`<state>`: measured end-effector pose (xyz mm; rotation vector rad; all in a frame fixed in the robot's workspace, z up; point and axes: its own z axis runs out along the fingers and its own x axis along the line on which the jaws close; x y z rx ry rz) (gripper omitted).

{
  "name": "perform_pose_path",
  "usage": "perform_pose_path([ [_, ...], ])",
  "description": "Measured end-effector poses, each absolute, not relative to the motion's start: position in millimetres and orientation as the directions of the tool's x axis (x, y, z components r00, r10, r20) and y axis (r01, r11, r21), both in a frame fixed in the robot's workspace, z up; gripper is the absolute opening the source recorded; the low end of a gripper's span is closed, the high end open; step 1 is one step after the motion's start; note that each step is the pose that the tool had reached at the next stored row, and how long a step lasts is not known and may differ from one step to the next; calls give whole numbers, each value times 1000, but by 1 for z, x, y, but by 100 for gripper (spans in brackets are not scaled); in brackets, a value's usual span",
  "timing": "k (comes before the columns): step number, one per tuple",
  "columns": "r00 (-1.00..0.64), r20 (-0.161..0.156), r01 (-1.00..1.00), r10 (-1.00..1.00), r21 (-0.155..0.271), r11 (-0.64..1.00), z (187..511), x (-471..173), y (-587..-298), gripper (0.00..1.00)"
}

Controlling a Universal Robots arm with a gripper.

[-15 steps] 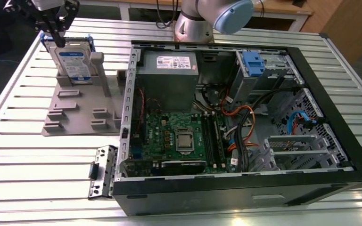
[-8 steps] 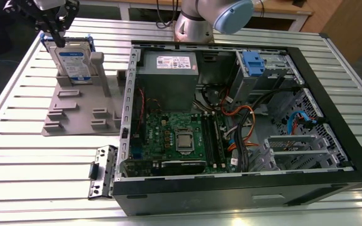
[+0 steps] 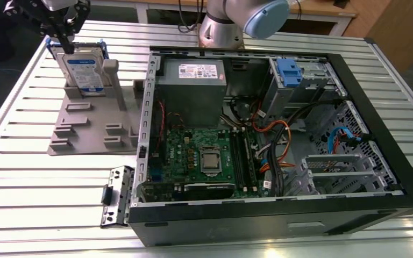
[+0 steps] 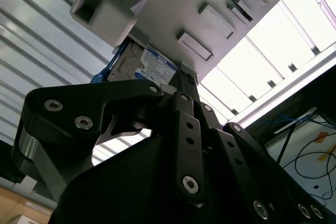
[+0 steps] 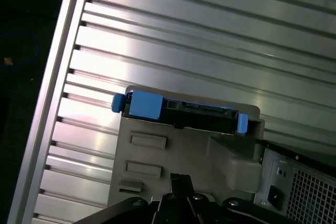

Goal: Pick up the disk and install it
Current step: 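Pick up the disk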

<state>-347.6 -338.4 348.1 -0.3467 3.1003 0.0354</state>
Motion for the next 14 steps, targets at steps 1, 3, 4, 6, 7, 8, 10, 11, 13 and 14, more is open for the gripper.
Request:
perform_pose_path([
  [1, -974, -24, -226, -226, 20, 974, 348, -348, -338, 10],
  [3, -971, -24, -237, -236, 20, 971, 348, -348, -338, 10],
  [4, -970, -24, -242, -242, 20, 970, 348, -348, -338, 10],
  [6, -967, -24, -253, -253, 20, 967, 348, -348, -338, 10],
  [7, -966, -24, -259, -258, 20, 966, 348, -348, -338, 10],
  [8, -964, -24, -264, -263, 20, 964, 348, -348, -338, 10],
  [10, -962, -24, -274, -273, 20, 962, 348, -348, -338, 10],
  [11, -960, -24, -278, -278, 19, 960, 348, -348, -338, 10],
  [13, -957, -24, -289, -288, 19, 957, 348, -348, -338, 10],
  [14, -956, -24, -294, -293, 19, 956, 348, -348, -338, 10],
])
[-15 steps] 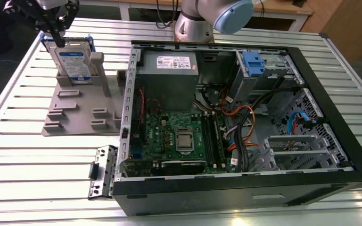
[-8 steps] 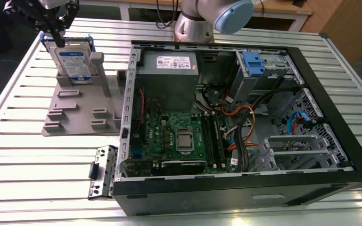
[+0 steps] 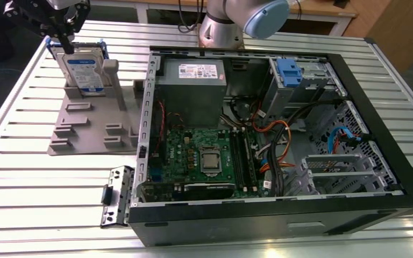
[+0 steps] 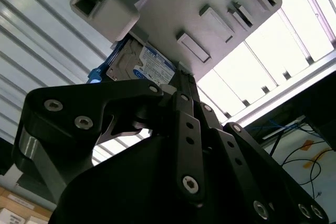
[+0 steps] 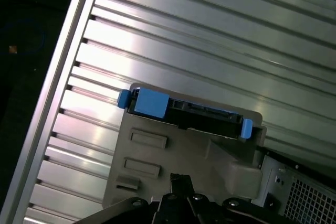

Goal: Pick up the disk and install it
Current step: 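Pick up the disk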

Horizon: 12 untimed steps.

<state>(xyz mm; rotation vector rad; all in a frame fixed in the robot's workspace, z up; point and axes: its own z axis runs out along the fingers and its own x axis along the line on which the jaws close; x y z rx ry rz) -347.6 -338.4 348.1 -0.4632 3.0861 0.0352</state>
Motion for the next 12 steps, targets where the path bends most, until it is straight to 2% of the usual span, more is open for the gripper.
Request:
perform_pose_path([
  [12, -932, -24, -362, -362, 19, 932, 348, -348, -338, 10],
])
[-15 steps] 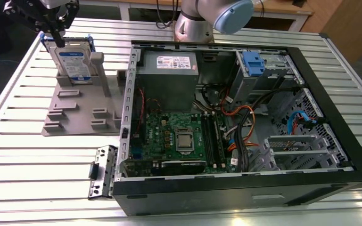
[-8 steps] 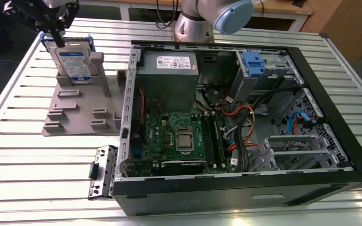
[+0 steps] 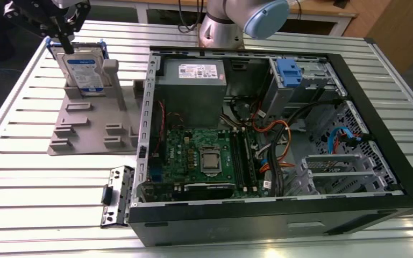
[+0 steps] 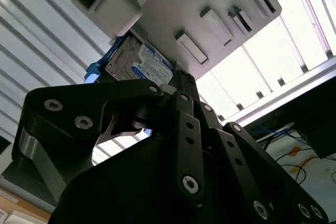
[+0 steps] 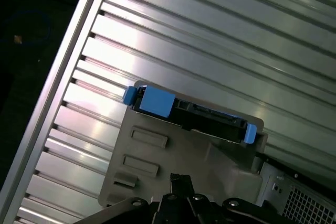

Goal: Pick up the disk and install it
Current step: 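Pick up the disk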

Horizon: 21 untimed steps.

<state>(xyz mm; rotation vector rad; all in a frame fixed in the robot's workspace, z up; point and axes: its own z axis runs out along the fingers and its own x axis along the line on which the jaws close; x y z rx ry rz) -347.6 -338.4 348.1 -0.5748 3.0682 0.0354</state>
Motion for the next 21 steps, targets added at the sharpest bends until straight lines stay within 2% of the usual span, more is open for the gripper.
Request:
perform_pose_path([
  [21, -864, -23, -503, -503, 17, 864, 348, -348, -338, 10],
])
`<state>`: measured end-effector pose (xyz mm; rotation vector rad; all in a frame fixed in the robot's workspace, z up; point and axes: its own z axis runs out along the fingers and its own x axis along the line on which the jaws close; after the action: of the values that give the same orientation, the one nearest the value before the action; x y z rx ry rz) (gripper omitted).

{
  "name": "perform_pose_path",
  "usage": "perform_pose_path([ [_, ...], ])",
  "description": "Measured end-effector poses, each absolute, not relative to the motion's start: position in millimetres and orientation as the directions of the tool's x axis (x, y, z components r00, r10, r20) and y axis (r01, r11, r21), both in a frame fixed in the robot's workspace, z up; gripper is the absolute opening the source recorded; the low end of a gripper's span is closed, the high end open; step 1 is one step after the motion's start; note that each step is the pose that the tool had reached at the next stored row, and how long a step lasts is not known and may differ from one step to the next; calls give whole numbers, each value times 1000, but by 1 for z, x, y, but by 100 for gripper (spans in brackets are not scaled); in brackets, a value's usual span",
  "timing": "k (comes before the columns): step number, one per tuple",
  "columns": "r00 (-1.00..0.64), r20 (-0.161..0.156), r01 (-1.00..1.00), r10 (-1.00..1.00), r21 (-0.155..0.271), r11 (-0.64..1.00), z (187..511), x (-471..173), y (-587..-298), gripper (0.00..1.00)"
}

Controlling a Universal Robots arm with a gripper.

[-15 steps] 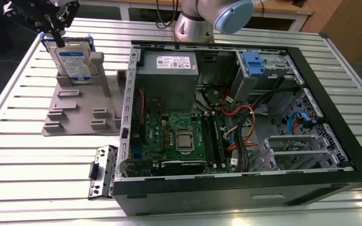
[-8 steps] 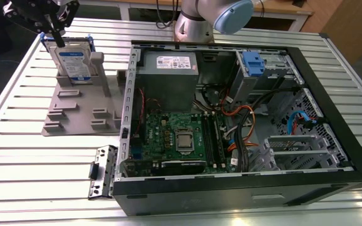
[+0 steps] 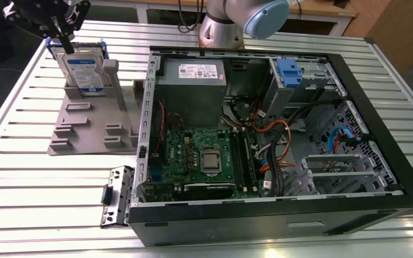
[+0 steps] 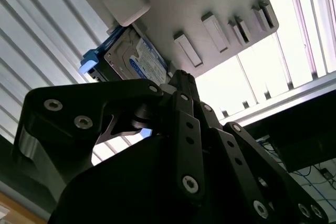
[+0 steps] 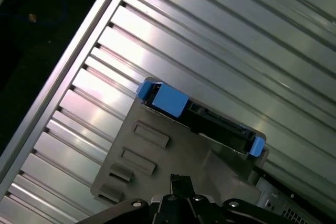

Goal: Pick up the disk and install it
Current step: 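Pick up the disk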

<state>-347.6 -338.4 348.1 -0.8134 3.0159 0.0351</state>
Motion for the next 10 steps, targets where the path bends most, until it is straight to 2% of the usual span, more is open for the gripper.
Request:
perform_pose_path([
  [10, -833, -23, -553, -552, 16, 833, 348, -348, -338, 10],
])
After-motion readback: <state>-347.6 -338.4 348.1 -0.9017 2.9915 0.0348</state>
